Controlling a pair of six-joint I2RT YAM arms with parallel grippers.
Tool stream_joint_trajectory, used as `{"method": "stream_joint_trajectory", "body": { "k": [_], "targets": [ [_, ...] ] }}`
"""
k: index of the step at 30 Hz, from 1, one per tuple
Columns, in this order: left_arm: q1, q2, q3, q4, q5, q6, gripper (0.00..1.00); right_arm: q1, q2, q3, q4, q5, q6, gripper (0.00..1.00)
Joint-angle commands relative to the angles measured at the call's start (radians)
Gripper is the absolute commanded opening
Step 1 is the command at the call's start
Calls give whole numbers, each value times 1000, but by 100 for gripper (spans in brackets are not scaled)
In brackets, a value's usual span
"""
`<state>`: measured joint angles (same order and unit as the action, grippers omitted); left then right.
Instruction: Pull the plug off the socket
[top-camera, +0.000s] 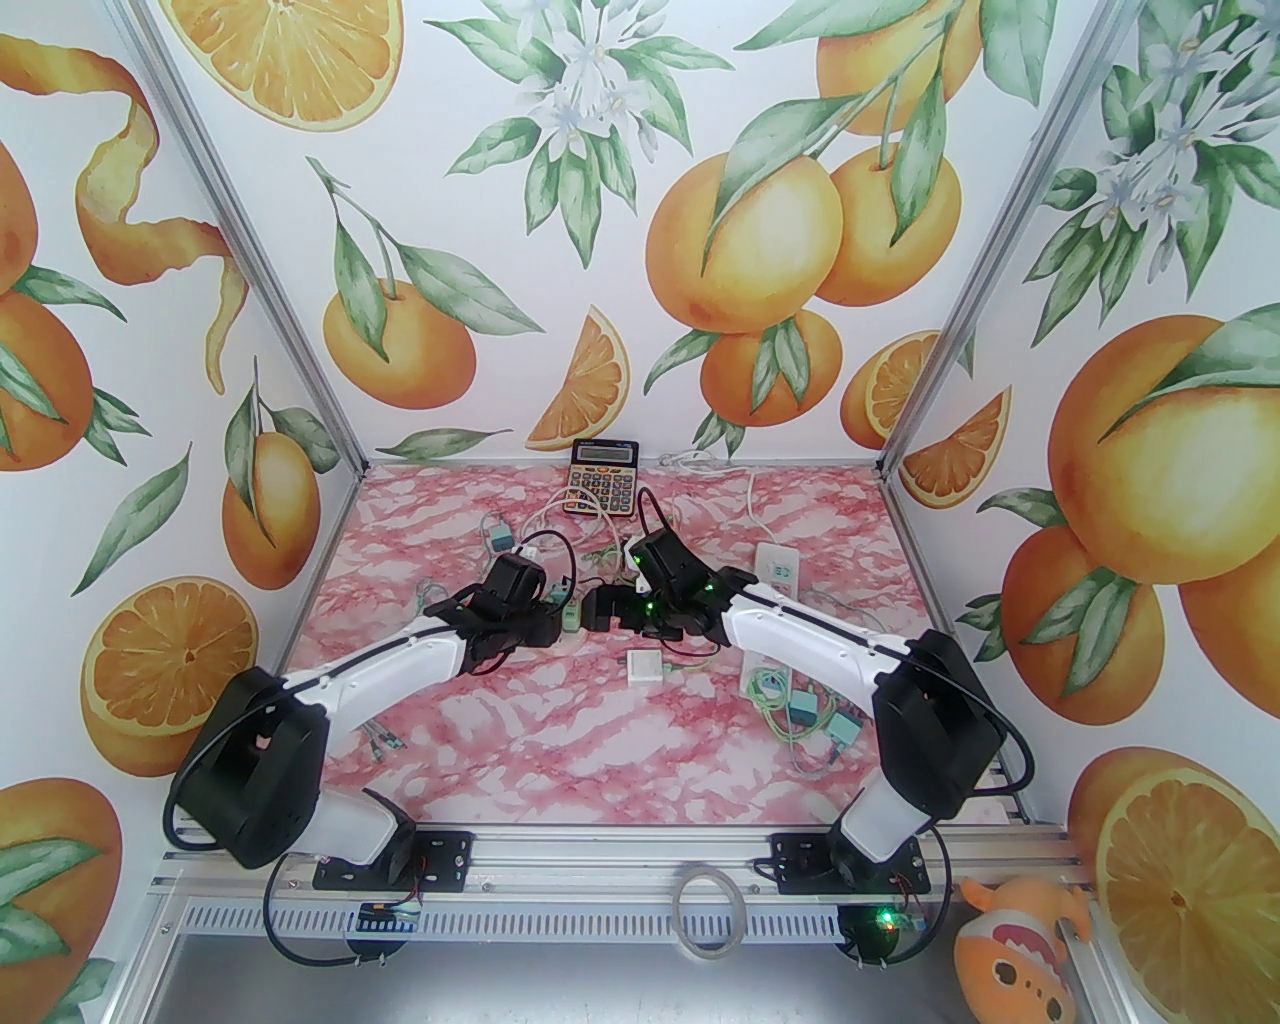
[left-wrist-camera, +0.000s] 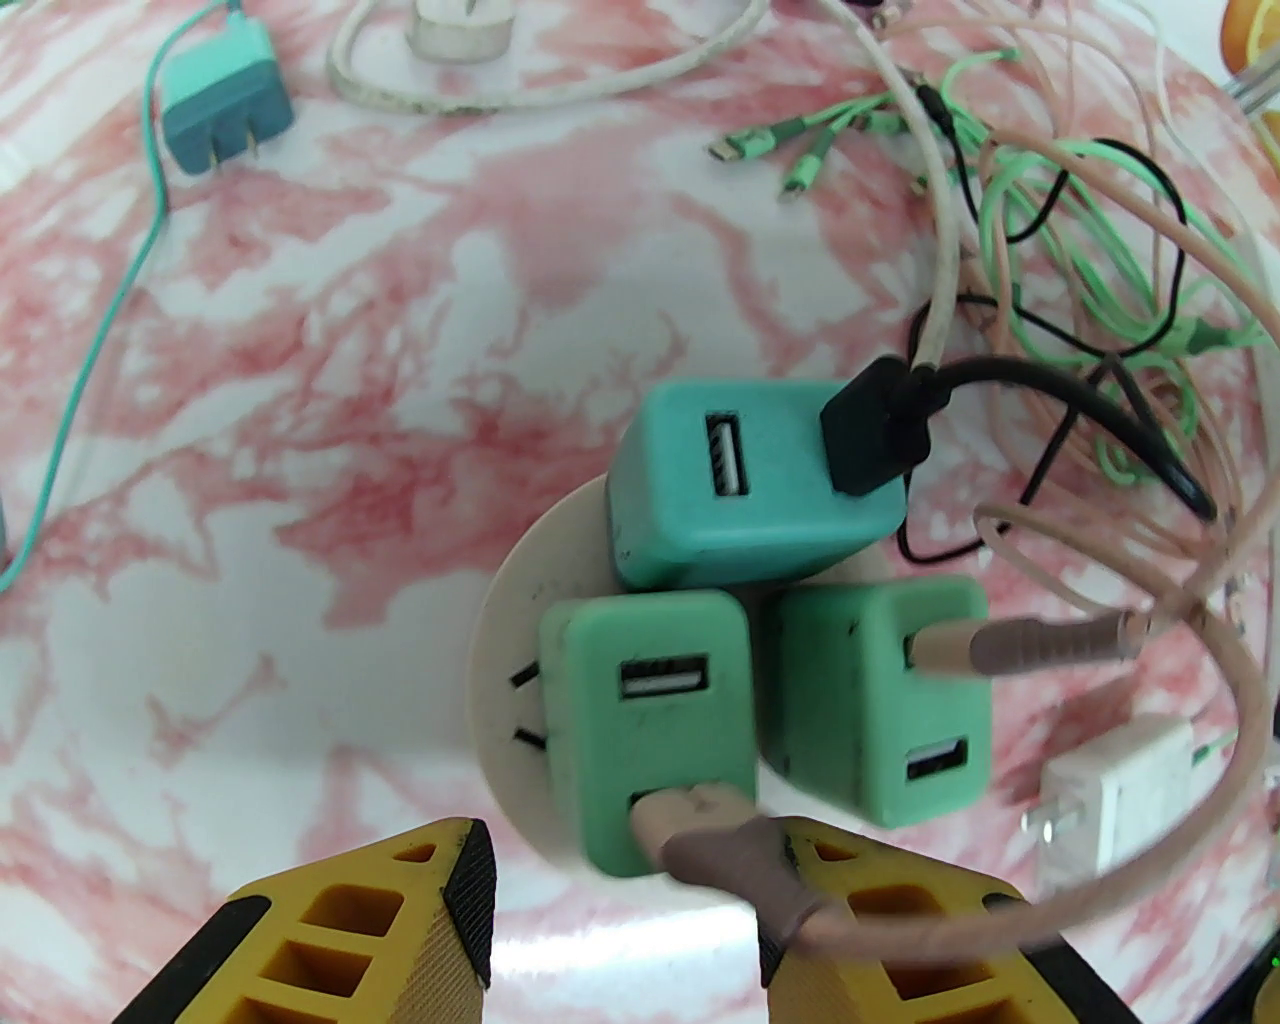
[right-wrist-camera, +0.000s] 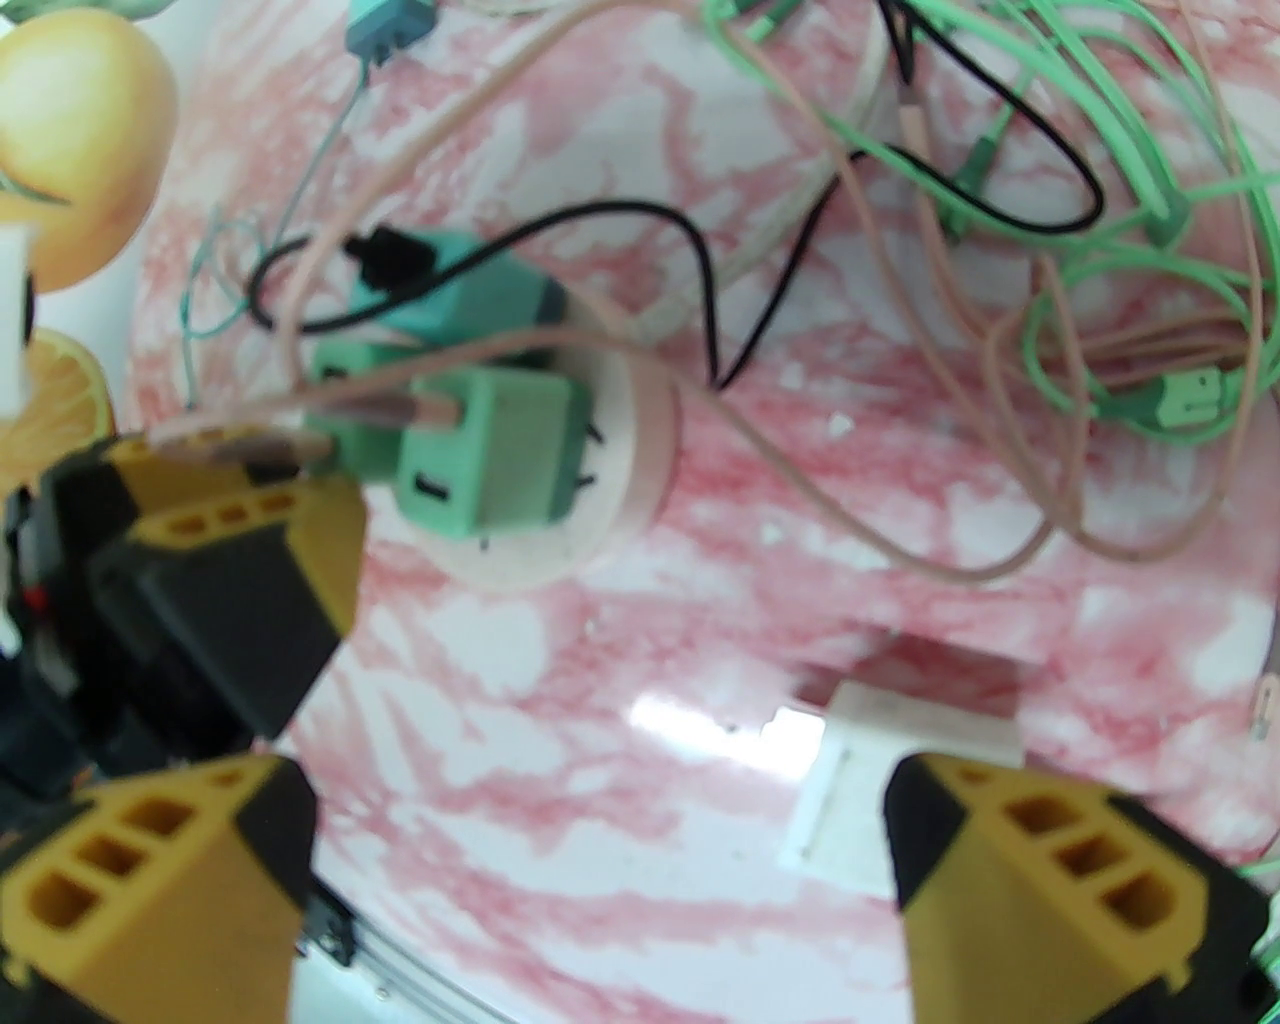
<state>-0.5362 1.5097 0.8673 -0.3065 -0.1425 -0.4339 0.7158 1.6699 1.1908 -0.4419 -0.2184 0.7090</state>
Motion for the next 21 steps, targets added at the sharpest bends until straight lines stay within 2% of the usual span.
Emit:
{"method": "stream_joint_trajectory", "body": {
  "k": [1,9,18,20,21],
  "targets": [
    [-3,36,42,36,-31,20,46,11,17,9,24,-16,17,100],
    [-5,70,41,51,-36,35,39,11,29,2,46,-32,26,100],
    [-5,68,18,64,-22,52,22,10,81,18,76,-17,56,100],
    [-6,64,19,61,-10,40,22,4,91,15,101,-29,71,100],
    [-8,62,18,59,-4,31,22,0,97,14,120,-43,78,95]
  ]
}}
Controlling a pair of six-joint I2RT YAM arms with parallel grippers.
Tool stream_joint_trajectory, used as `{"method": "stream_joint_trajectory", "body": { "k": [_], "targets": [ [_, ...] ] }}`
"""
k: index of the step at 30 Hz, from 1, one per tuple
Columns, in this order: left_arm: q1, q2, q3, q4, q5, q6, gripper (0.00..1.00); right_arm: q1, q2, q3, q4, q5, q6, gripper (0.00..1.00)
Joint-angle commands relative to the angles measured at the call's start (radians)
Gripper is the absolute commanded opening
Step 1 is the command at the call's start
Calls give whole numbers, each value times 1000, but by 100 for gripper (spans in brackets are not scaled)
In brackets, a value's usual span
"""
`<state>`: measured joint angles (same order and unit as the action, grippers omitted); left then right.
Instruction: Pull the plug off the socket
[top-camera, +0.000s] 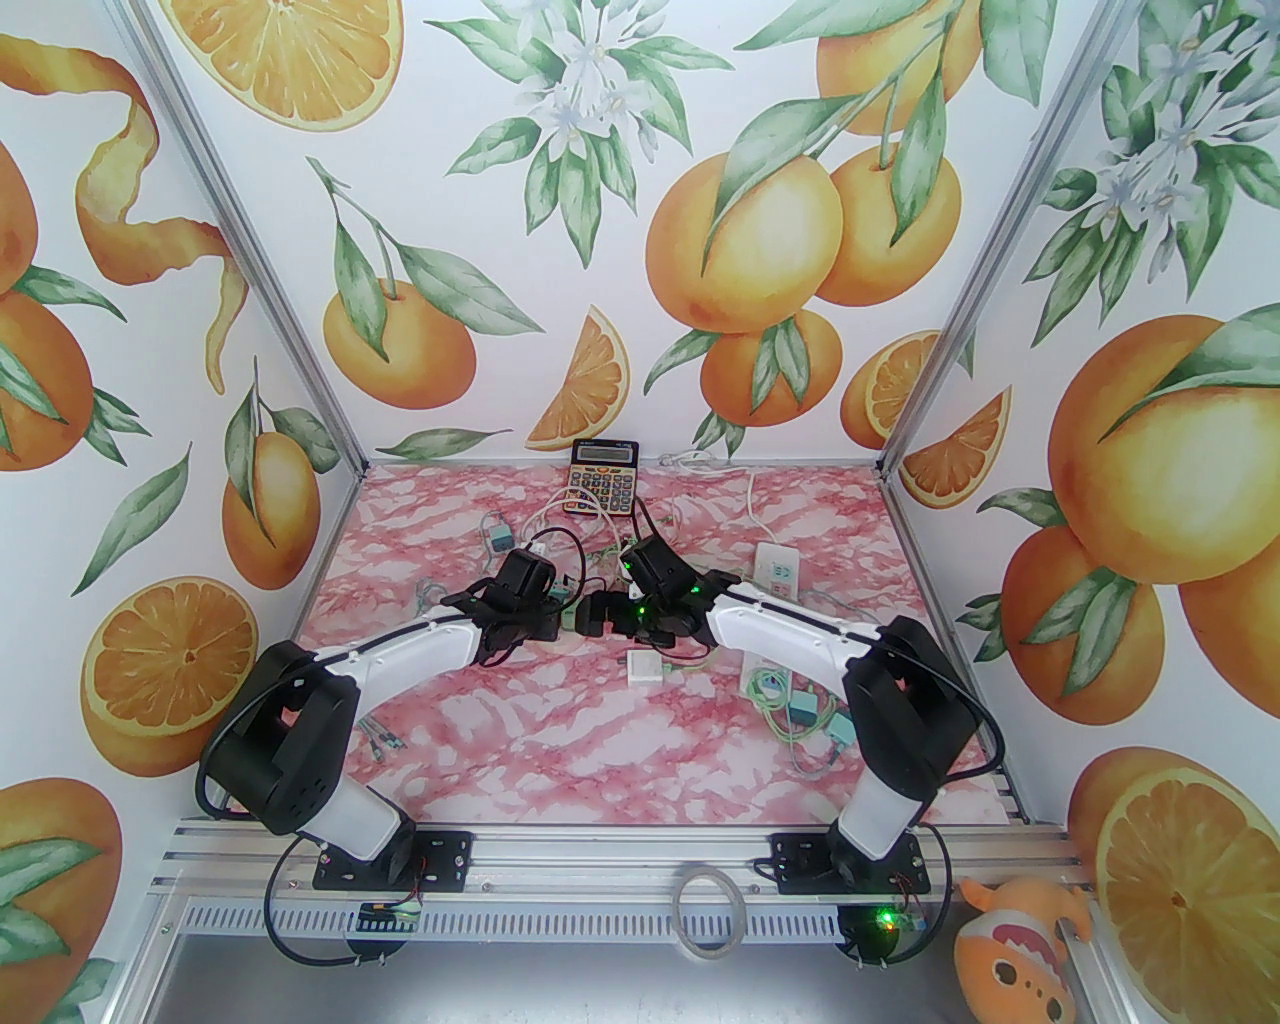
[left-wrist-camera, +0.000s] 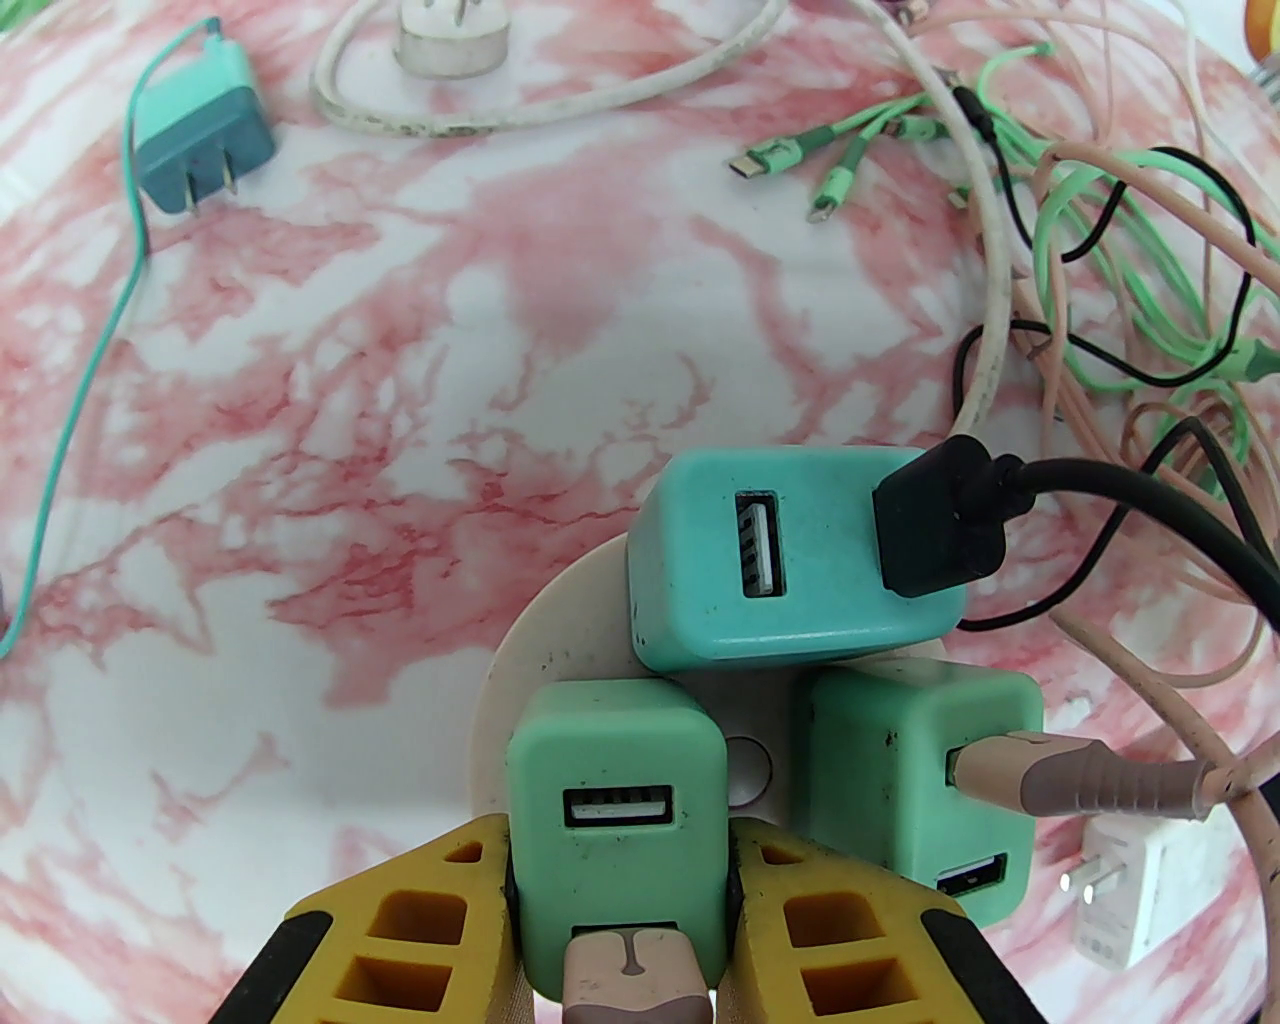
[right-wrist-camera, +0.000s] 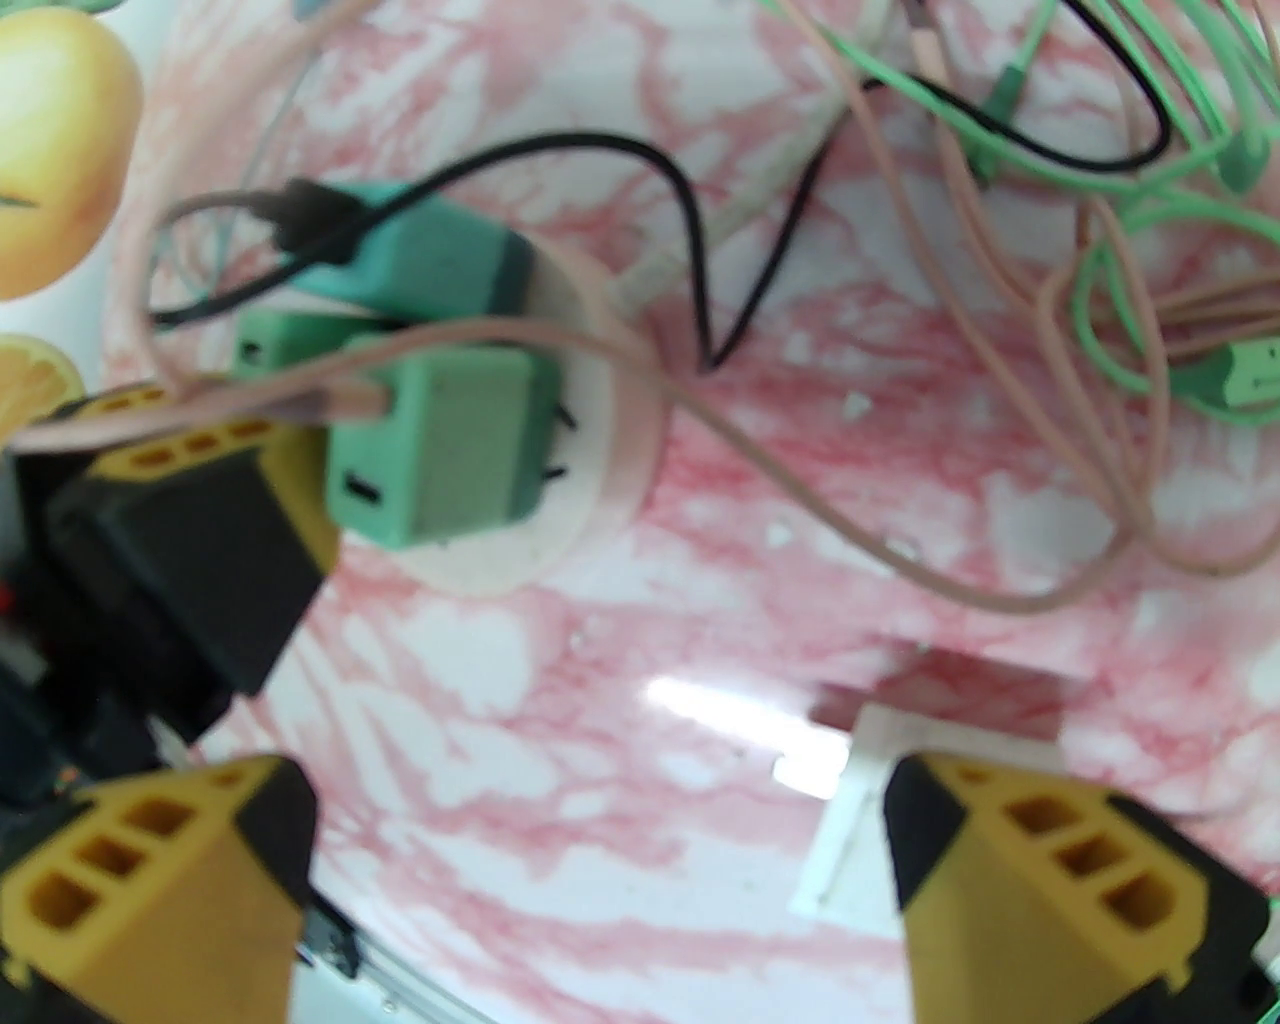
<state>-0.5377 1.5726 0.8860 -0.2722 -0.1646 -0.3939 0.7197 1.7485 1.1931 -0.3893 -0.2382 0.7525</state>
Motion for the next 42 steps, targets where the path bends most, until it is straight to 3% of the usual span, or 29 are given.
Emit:
{"method": "stream_joint_trajectory", "body": {
  "k": [1,8,19,30,42],
  "targets": [
    [-10,-3,-2,22,20,-21,22,-10,28,7,93,-40,44,89],
    [-73,-2,4,-57,-46,-121,22,-31,108,0,224,-121,128,64],
    [-118,-38,-7,-85,-70,-161,23,-43,186,21,273,-155,160,53],
    [-119,-23,22,-99,-76,-163,21,-43,198,-32,169,-120,102,44],
    [-103,-37,37,-74,-32,-179,17,-44,197,-45,109,-83,69,42]
  ]
}}
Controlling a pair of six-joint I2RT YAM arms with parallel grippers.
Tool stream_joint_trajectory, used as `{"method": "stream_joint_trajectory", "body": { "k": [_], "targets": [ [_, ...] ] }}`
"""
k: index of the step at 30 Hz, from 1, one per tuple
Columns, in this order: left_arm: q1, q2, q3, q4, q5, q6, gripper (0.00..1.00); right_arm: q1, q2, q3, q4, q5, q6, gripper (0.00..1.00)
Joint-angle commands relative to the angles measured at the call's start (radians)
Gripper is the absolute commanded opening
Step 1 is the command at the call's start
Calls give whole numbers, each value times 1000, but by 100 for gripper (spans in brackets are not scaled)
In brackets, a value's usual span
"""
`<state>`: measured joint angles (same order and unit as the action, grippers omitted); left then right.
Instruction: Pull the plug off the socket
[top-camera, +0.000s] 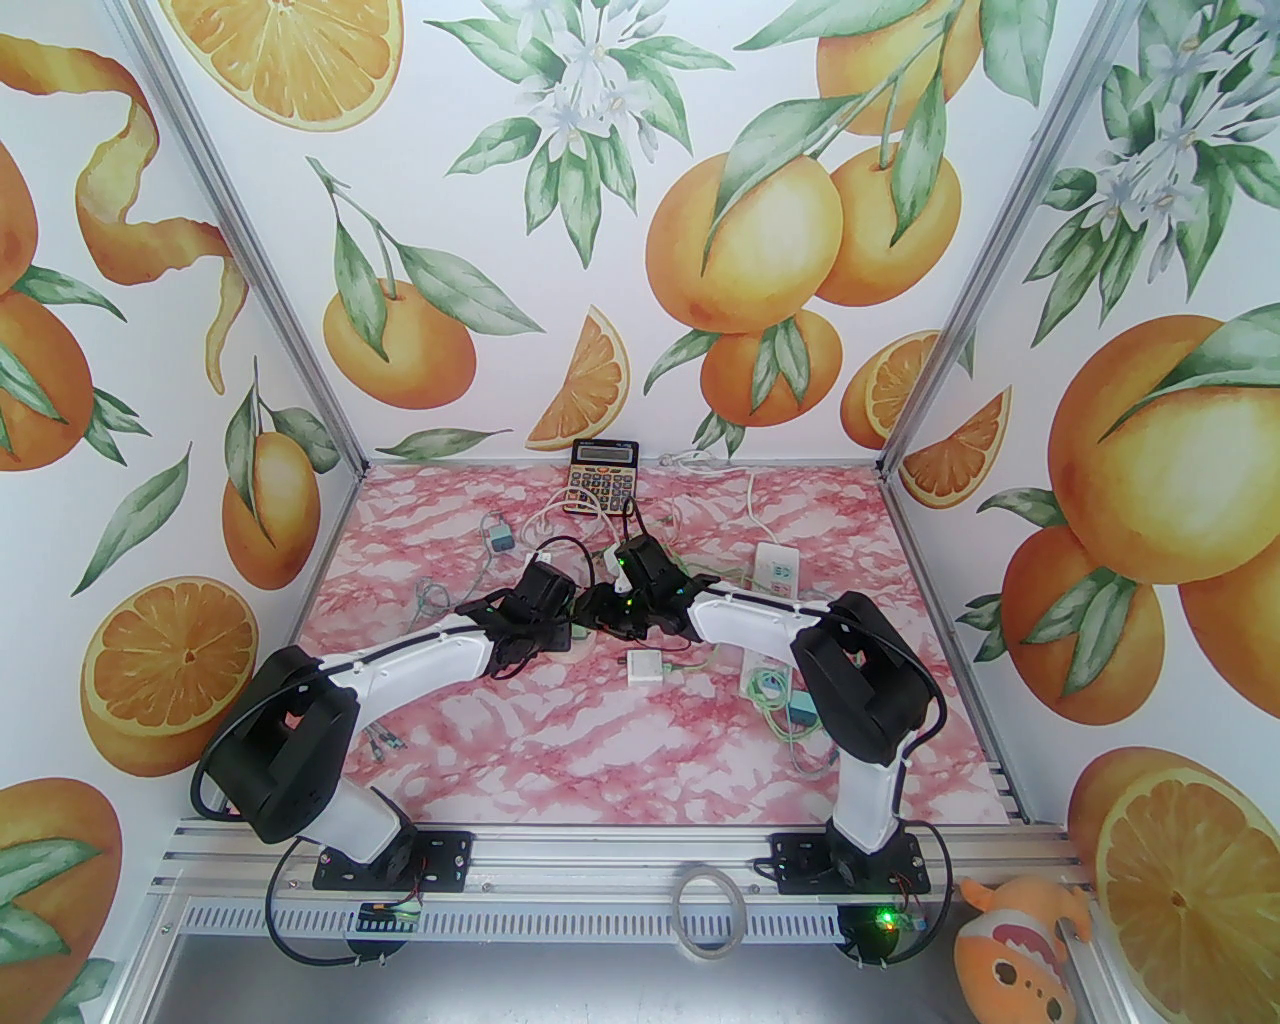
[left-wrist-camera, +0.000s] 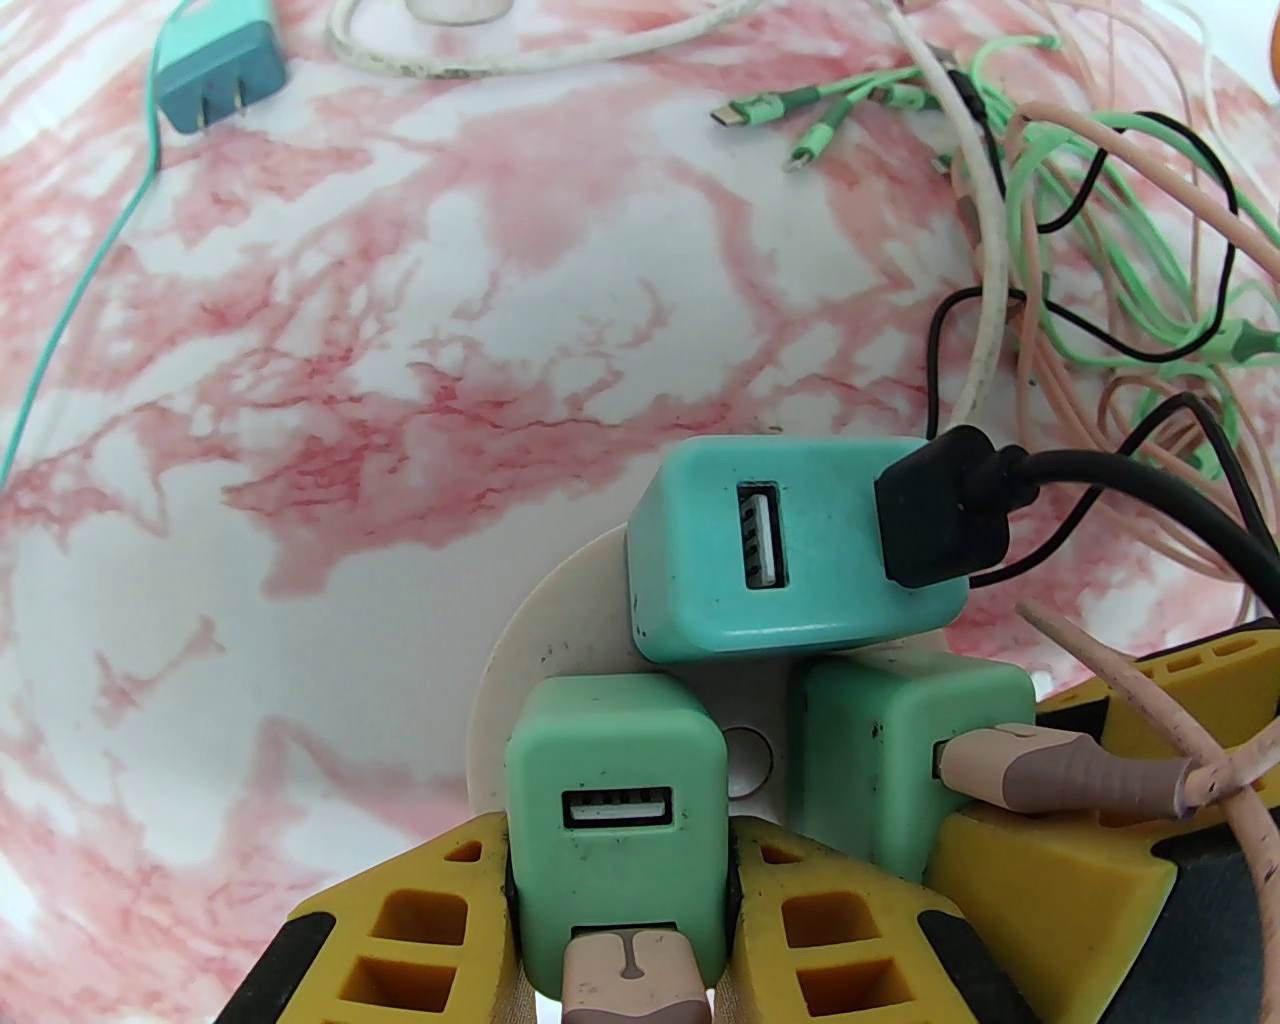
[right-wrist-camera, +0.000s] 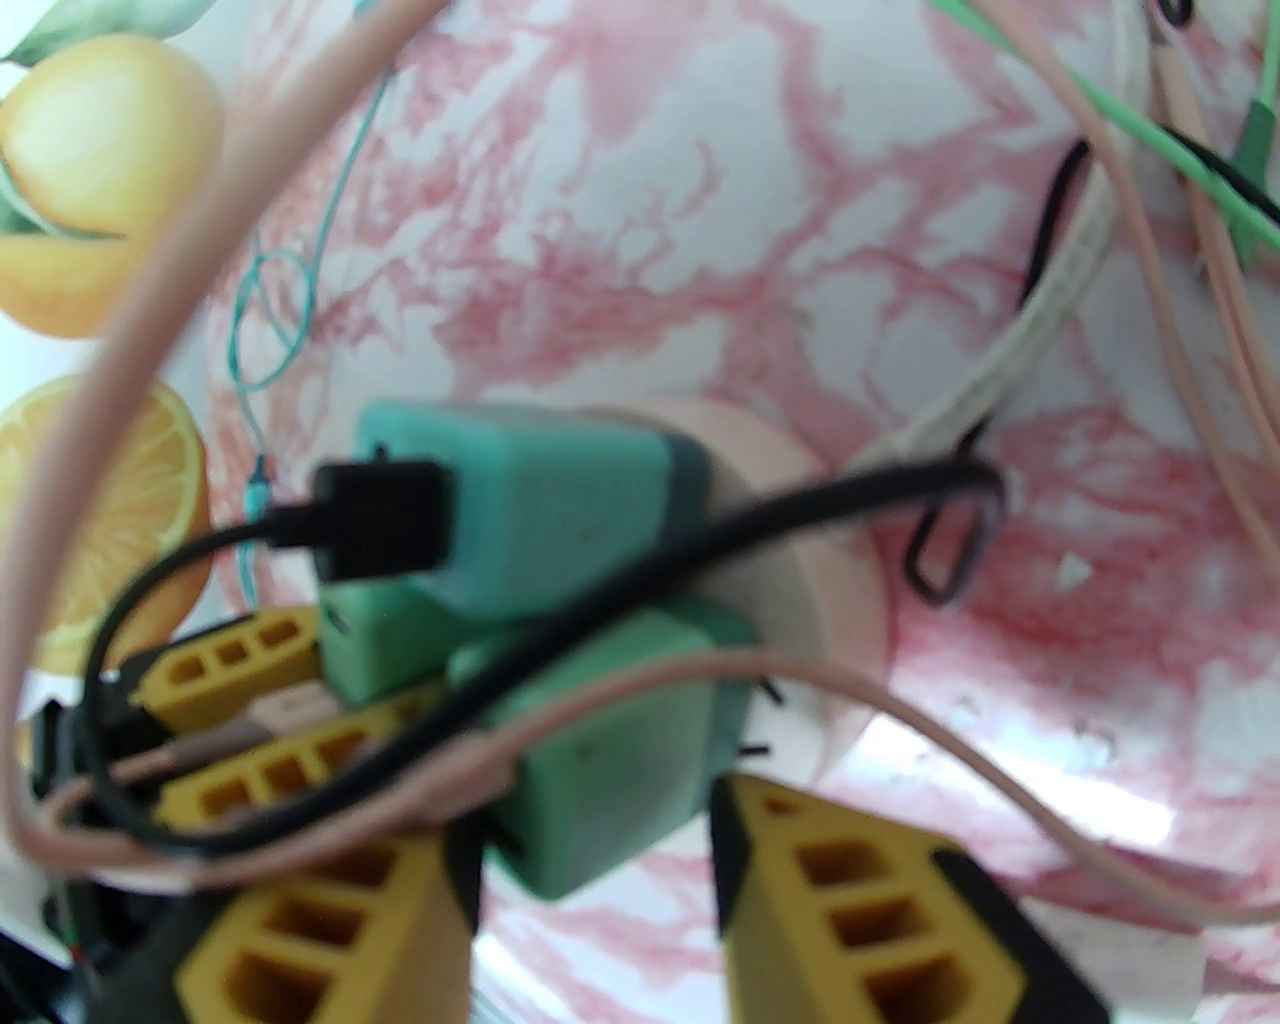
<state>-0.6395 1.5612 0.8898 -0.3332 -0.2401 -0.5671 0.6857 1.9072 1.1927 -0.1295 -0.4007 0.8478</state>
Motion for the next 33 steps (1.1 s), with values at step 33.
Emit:
{"method": "stream_joint_trajectory", "body": {
  "k": [33],
  "targets": [
    [34,-113,2,-23,18,-4,12,-7,59,-18,-241,111,-71,39]
  ]
}}
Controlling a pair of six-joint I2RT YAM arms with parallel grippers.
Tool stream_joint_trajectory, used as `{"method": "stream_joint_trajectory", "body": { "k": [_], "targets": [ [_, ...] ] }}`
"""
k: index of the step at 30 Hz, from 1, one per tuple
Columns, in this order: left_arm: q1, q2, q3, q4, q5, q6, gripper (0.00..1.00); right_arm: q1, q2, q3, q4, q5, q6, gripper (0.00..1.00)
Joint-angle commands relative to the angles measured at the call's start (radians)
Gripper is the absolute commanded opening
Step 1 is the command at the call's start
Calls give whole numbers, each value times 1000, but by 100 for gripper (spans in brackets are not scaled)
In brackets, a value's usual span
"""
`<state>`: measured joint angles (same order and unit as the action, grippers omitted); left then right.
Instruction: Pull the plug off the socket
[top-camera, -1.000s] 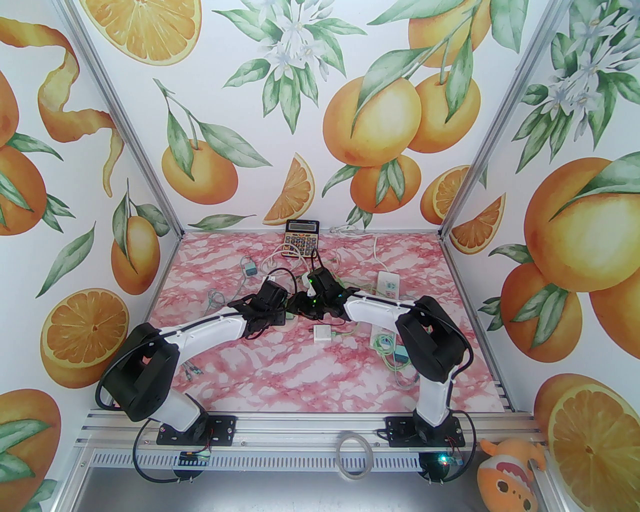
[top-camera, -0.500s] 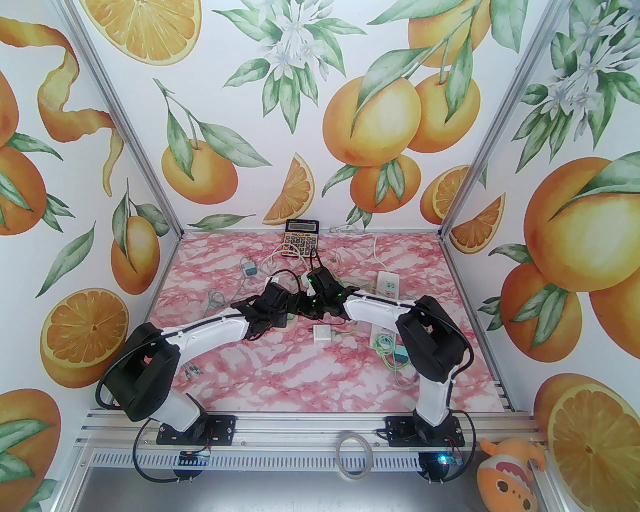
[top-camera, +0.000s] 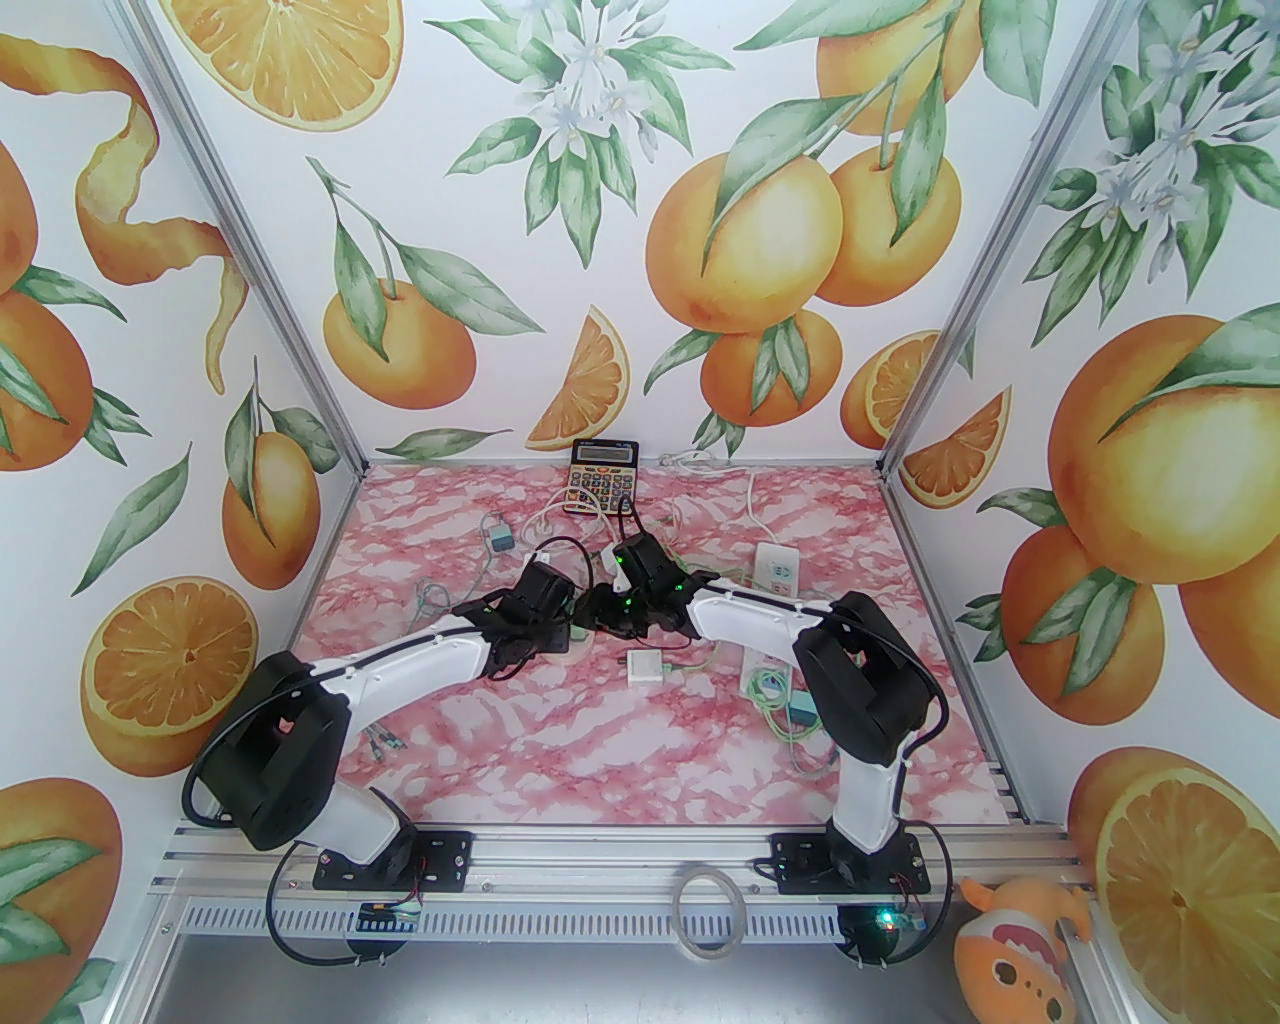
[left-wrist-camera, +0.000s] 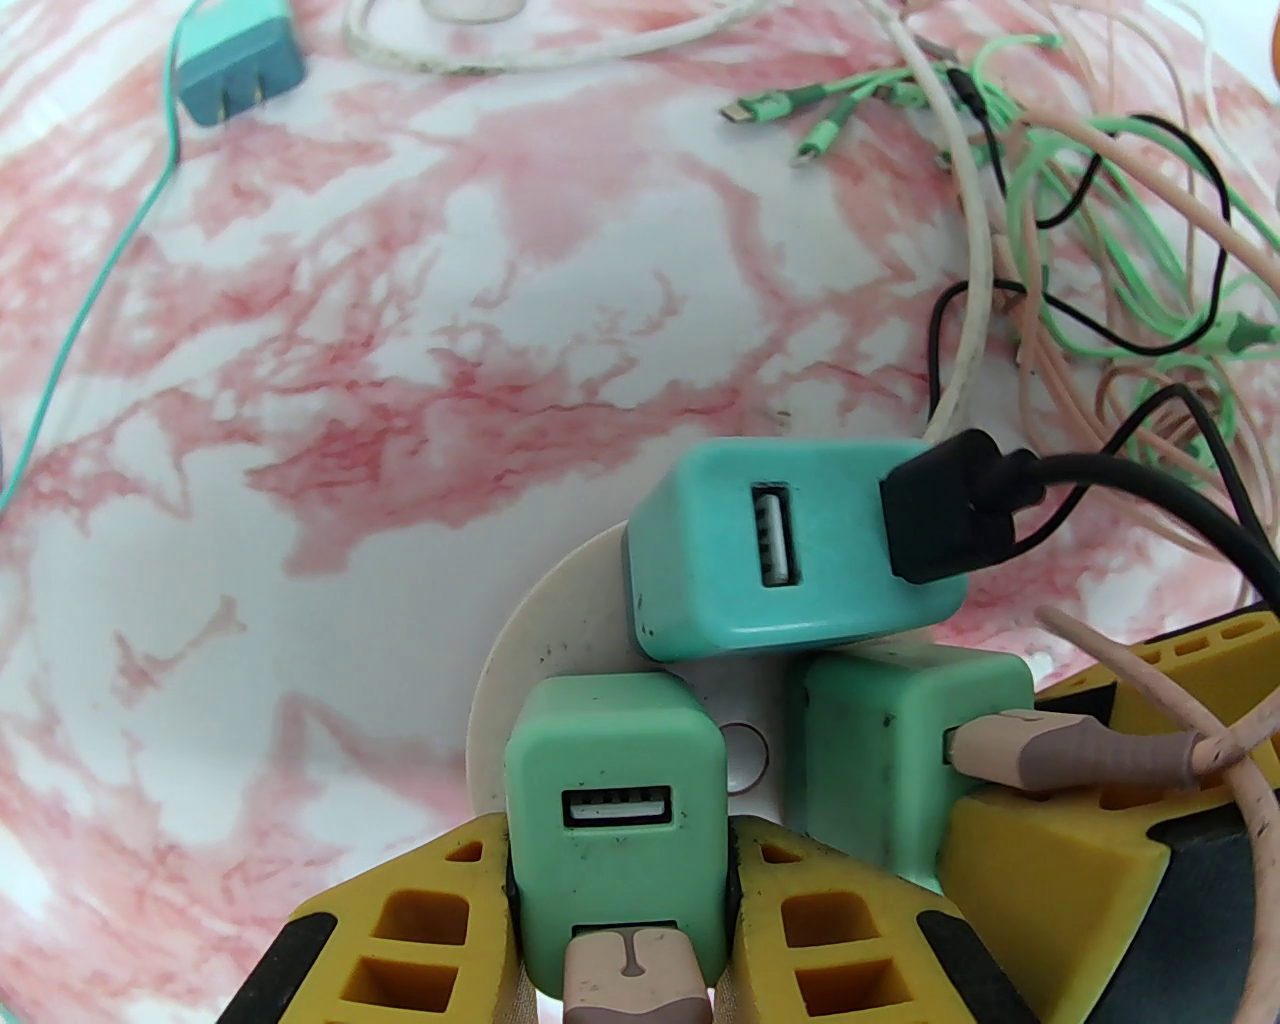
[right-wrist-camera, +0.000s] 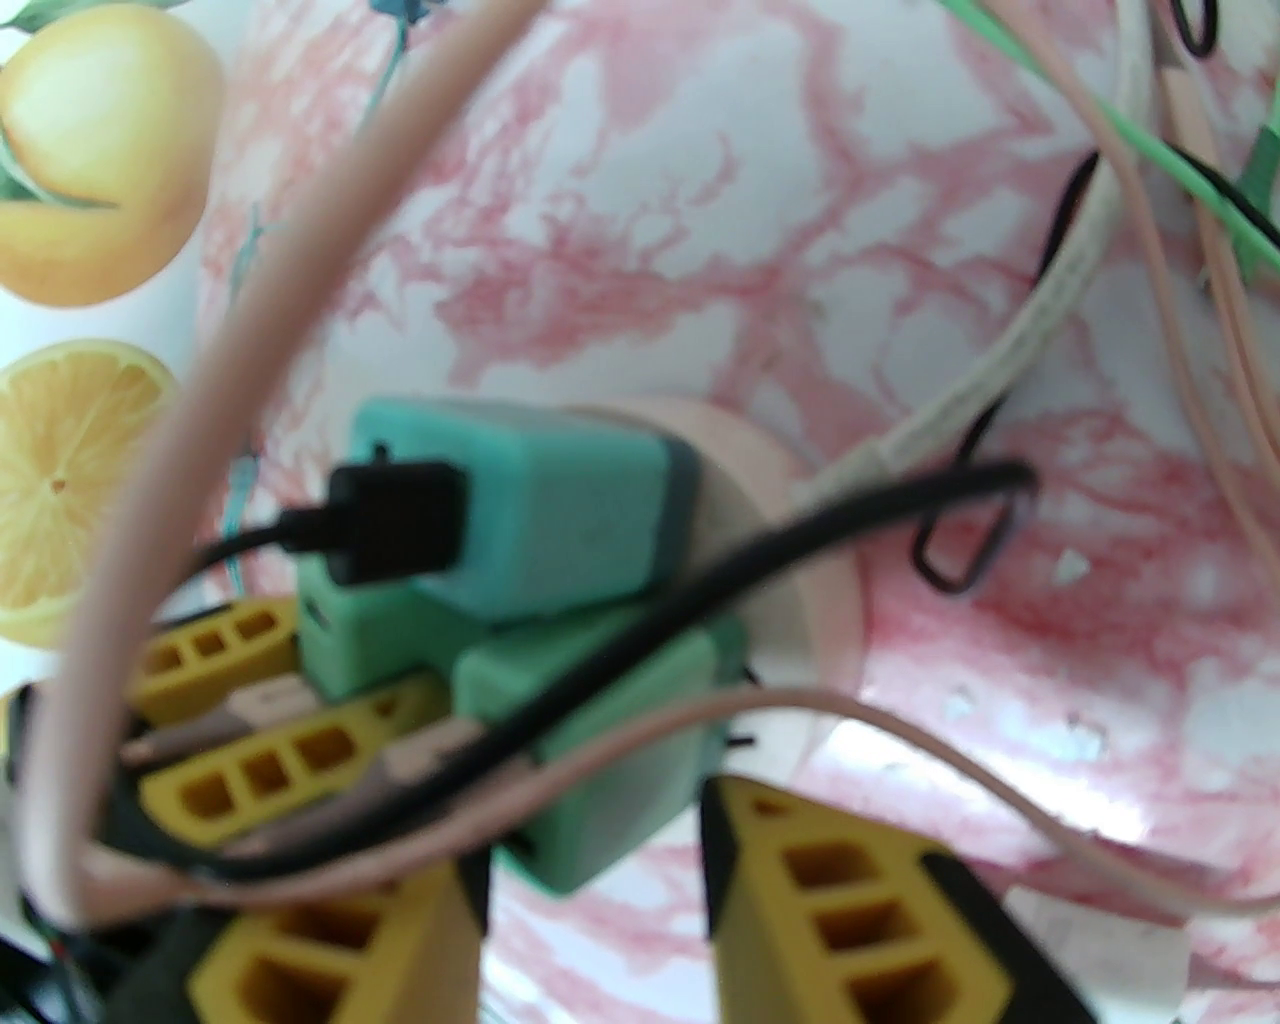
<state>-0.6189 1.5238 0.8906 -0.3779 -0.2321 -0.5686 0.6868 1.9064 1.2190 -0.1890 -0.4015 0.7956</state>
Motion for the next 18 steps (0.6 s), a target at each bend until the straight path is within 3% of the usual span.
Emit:
{"method": "stream_joint_trajectory", "body": {
  "k": [1,8,18],
  "targets": [
    [13,-75,1,22,10,1,11,-8,60,-45,-181,112,-19,39],
    [-10,-53,9,20,1,20,12,-2,64,-35,-183,110,-23,39],
    [-125,33,100,-38,-101,78,12,24,102,-13,-199,104,-28,39]
  ]
}}
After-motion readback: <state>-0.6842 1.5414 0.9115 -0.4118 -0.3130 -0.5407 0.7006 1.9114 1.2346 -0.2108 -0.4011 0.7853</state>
